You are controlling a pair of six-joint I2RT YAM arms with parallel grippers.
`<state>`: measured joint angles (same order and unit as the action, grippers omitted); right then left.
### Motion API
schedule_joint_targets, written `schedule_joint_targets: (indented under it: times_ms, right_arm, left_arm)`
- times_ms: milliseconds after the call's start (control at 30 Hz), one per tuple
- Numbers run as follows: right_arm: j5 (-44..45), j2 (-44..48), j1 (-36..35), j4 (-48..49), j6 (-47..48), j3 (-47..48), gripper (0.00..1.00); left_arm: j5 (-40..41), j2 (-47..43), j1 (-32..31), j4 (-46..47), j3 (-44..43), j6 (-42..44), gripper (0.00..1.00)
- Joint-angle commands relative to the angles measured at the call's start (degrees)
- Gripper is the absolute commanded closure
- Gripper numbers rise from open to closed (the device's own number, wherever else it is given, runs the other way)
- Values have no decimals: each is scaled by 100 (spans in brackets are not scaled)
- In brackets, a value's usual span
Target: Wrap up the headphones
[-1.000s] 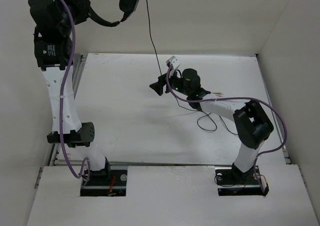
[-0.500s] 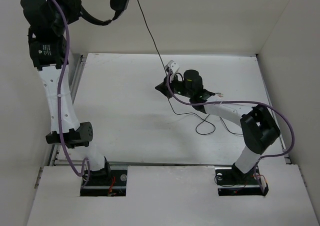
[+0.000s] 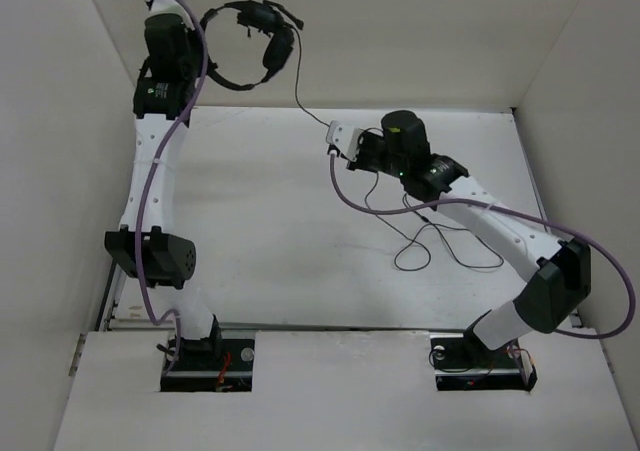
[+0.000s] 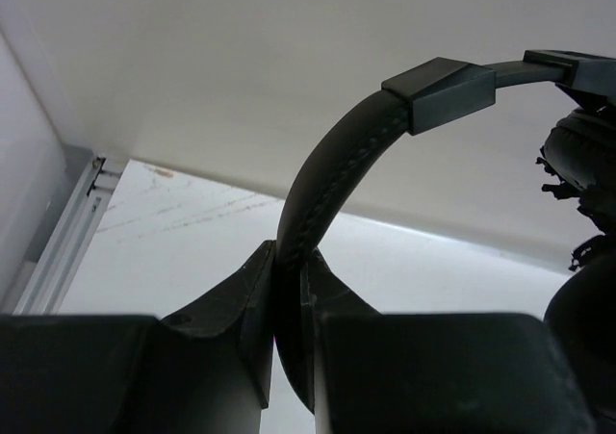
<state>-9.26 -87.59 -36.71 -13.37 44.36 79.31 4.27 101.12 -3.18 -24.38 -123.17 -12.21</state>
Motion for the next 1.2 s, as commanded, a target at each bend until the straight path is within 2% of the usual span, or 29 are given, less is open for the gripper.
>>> schedule_joint_targets:
  times_ms: [0, 133, 233, 333, 467, 667, 867, 1067, 1167]
  right_arm:
    - [1126, 391, 168, -763, 2459, 602, 100]
    - [1224, 506, 142, -1010, 3533, 1322, 100]
    - [1259, 463, -217, -1002, 4219, 1745, 100]
    - [1181, 279, -437, -923, 4537, 2192, 100]
    - [1040, -108, -386, -782, 4774, 2869, 100]
    - [689, -557, 729, -281, 4600, 3468, 100]
    - [346, -654, 1583, -219, 4064, 3486, 100]
    - [-23, -698, 1680, -219, 3422, 3425, 100]
    - [-94, -680, 1357, -210, 3430, 3477, 100]
  left_arm:
    - [530, -5, -344, 812, 275, 438, 100]
    - [671, 241, -784, 882, 426, 693, 100]
    - [759, 460, -1135, 1005, 443, 807, 100]
    - [759, 628, -1452, 1076, 435, 904, 100]
    - [654, 594, -1900, 1102, 688, 1097, 100]
    - [145, -153, -2384, 1611, 1813, 1501, 100]
    - [-338, -874, -2507, 1744, 2491, 1932, 100]
    - [-875, -1200, -2718, 1586, 2667, 2125, 100]
    - [-858, -1148, -2833, 1533, 2676, 2188, 100]
